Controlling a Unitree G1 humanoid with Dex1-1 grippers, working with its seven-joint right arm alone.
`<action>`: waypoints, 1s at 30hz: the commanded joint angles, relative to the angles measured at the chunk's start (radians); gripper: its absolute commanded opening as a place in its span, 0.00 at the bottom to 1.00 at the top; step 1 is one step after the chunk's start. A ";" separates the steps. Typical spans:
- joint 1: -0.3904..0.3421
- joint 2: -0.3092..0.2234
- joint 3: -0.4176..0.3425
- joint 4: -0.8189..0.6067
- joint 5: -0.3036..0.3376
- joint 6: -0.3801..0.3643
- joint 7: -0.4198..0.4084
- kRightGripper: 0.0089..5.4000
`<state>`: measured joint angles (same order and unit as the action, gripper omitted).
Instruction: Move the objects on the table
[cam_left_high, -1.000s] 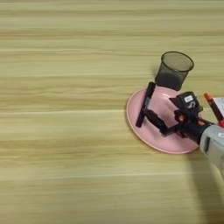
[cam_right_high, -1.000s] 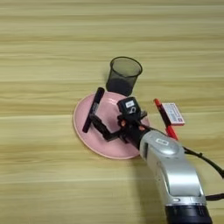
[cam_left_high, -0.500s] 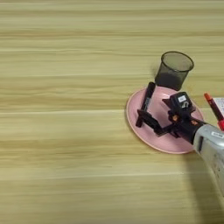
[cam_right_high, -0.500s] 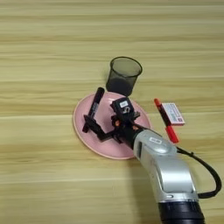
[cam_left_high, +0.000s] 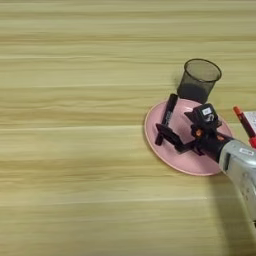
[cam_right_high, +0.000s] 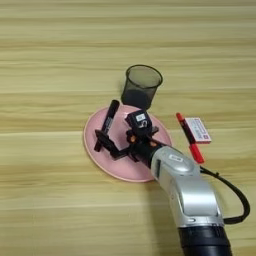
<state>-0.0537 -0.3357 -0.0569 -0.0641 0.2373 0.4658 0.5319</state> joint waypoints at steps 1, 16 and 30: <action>-0.033 -0.026 -0.065 -0.074 0.025 -0.074 -0.006 0.99; 0.120 0.142 -0.158 -0.133 0.031 -0.531 -0.075 0.99; 0.078 0.275 -0.117 0.024 -0.124 -0.927 -0.262 0.99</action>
<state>0.0793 -0.0616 -0.1935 -0.0185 0.1403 -0.4101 0.2926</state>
